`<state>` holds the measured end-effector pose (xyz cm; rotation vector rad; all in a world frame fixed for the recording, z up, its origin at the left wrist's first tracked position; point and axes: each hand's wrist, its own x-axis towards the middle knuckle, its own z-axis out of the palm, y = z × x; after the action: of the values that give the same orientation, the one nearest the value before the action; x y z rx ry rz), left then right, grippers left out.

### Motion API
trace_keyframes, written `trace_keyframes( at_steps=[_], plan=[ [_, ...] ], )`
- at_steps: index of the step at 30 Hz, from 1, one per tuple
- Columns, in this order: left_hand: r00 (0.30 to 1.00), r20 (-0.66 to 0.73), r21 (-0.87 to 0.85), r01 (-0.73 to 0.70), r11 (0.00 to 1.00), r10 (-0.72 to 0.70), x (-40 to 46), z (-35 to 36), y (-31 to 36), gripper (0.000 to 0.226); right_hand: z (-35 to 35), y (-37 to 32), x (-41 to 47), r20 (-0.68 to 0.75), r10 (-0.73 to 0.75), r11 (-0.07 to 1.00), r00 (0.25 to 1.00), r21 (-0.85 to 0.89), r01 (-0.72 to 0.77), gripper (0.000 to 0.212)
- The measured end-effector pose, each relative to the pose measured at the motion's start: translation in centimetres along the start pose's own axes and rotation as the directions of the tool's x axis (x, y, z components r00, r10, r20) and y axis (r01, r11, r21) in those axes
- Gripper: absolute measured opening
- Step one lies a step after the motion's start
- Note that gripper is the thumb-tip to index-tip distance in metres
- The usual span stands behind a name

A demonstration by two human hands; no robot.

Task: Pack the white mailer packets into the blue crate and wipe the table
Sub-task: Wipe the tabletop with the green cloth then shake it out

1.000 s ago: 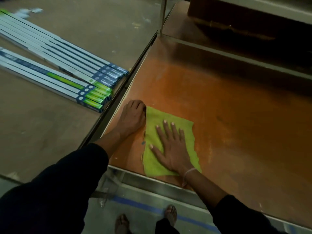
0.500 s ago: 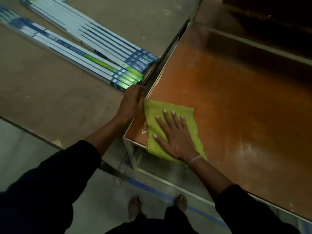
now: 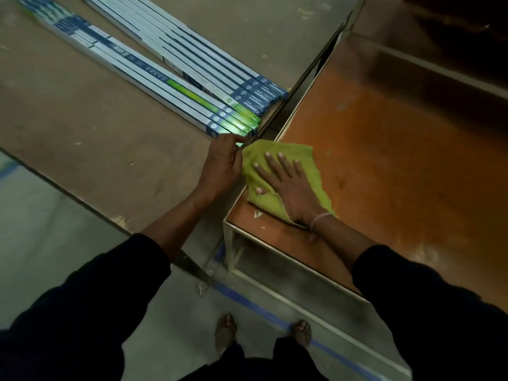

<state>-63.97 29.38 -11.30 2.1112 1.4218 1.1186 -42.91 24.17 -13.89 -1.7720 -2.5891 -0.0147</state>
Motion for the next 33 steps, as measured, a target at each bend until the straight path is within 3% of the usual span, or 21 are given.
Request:
trace_keyframes(
  at_steps=[2, 5, 6, 9, 11, 14, 15, 19, 21, 23, 24, 28, 30, 33],
  plan=[
    [0.999, 0.014, -0.003, 0.038, 0.999, -0.038, -0.3, 0.8, 0.0, 0.027, -0.2, 2.1, 1.0, -0.005, -0.048, 0.999, 0.999, 0.023, 0.048, 0.063],
    [0.989, 0.117, 0.016, 0.088, 0.996, -0.09, -1.0, 2.4, 0.7, 0.031, -0.7, 5.7, 4.5, -0.011, 0.312, 0.941, 0.95, 0.141, -0.307, 0.064],
    [0.978, 0.175, 0.02, 0.113, 0.993, -0.114, -1.5, 3.0, 1.0, 0.035, -0.8, 6.5, 5.3, -0.001, 0.357, 0.924, 0.934, 0.148, -0.353, 0.064],
    [0.93, 0.308, 0.033, 0.199, 0.98, -0.199, -2.2, 4.9, 2.0, 0.042, -0.6, 8.5, 6.6, 0.005, 0.134, 0.987, 0.991, 0.093, -0.134, 0.06],
    [0.905, 0.342, 0.105, 0.231, 0.967, -0.254, -2.1, 5.7, 2.6, 0.047, -0.6, 10.9, 7.8, -0.002, 0.106, 0.991, 0.994, 0.084, -0.105, 0.06],
    [0.901, 0.343, 0.245, 0.189, 0.951, -0.267, -1.9, 6.0, 3.5, 0.05, -0.5, 13.0, 10.5, 0.004, 0.387, 0.915, 0.922, 0.124, -0.385, 0.065],
    [0.906, 0.335, 0.271, 0.171, 0.947, -0.259, -1.9, 5.9, 3.6, 0.051, -0.4, 13.0, 11.2, 0.005, 0.384, 0.917, 0.924, 0.116, -0.381, 0.066],
    [0.892, 0.359, 0.331, 0.153, 0.931, -0.275, -2.0, 5.9, 3.7, 0.063, -0.5, 15.0, 12.3, 0.008, 0.125, 0.988, 0.992, 0.093, -0.125, 0.065],
    [0.908, 0.349, 0.349, 0.106, 0.931, -0.233, -1.9, 6.2, 3.6, 0.064, -0.7, 17.4, 13.9, 0.01, 0.259, 0.961, 0.966, 0.101, -0.258, 0.068],
    [0.928, 0.337, 0.352, 0.029, 0.935, -0.156, -1.9, 6.7, 3.6, 0.063, -0.6, 18.7, 15.5, 0.033, 0.463, 0.877, 0.886, 0.124, -0.464, 0.072],
    [0.93, 0.344, 0.356, -0.001, 0.935, -0.129, -1.6, 7.0, 3.5, 0.062, -0.5, 18.9, 16.4, 0.037, 0.48, 0.868, 0.877, 0.124, -0.481, 0.072],
    [0.922, 0.384, 0.411, -0.126, 0.903, -0.046, 0.1, 8.5, 3.0, 0.066, -0.6, 21.4, 17.6, 0.034, 0.252, 0.962, 0.967, 0.096, -0.254, 0.07],
    [0.917, 0.4, 0.43, -0.18, 0.885, -0.008, 0.6, 9.1, 3.0, 0.066, -0.7, 23.8, 18.3, 0.027, 0.332, 0.937, 0.943, 0.102, -0.333, 0.073],
    [0.918, 0.397, 0.429, -0.197, 0.882, 0.012, 0.9, 9.2, 2.7, 0.065, -0.4, 25.1, 20.0, 0.049, 0.524, 0.84, 0.85, 0.133, -0.526, 0.078]
  ],
)
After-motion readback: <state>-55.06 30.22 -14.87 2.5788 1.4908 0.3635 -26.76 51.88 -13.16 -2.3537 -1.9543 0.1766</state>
